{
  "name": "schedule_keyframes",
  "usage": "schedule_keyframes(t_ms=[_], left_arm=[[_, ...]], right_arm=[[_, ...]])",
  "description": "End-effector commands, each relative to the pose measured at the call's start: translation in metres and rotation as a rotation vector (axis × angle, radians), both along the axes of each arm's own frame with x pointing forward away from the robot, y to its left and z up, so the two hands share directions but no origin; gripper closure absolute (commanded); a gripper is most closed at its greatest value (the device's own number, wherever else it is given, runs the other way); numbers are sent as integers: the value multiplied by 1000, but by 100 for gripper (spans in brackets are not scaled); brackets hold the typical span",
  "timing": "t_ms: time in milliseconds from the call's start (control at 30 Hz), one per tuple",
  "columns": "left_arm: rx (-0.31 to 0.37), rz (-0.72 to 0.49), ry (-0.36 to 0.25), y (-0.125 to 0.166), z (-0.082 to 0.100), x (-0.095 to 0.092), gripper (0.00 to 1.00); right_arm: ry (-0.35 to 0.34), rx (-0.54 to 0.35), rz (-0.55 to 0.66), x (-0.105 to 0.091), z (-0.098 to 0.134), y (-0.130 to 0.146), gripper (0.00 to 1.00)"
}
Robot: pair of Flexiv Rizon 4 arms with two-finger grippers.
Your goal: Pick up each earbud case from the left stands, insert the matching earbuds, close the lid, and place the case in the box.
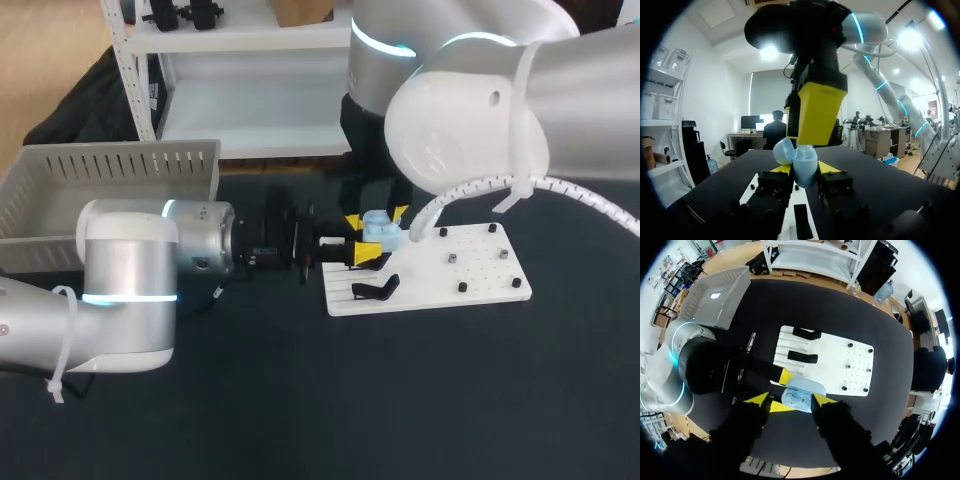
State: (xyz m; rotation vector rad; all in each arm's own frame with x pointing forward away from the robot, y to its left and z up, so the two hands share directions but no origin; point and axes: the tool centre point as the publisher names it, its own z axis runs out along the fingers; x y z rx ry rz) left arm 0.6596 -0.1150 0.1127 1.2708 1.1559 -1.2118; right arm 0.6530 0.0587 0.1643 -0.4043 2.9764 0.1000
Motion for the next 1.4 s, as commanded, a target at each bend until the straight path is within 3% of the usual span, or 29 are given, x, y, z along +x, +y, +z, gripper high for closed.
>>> schedule_keyframes(t_ms=[33,333,467,667,800,1233,1400], left_arm=[[-2,3,-1,1,0,-1,100],[-2,3,-1,1,0,-1,100],[-2,3,-1,1,0,-1,100],[-2,3,-1,1,0,-1,100],[-2,3,-1,1,0,-1,100],[-2,3,-1,1,0,-1,100],[-2,3,-1,1,0,-1,100]], right_arm=[[-19,10,-1,-4,10,-6,20],[-49,-12,-106,31,13,-28,0],[-36,-14,-166,51,5,-42,0],[-13,-30,-212,61,-7,-57,0],[5,-40,-227,62,-15,-64,0],[78,-38,-211,20,-19,-67,0],[56,-28,-207,12,-14,-66,0]])
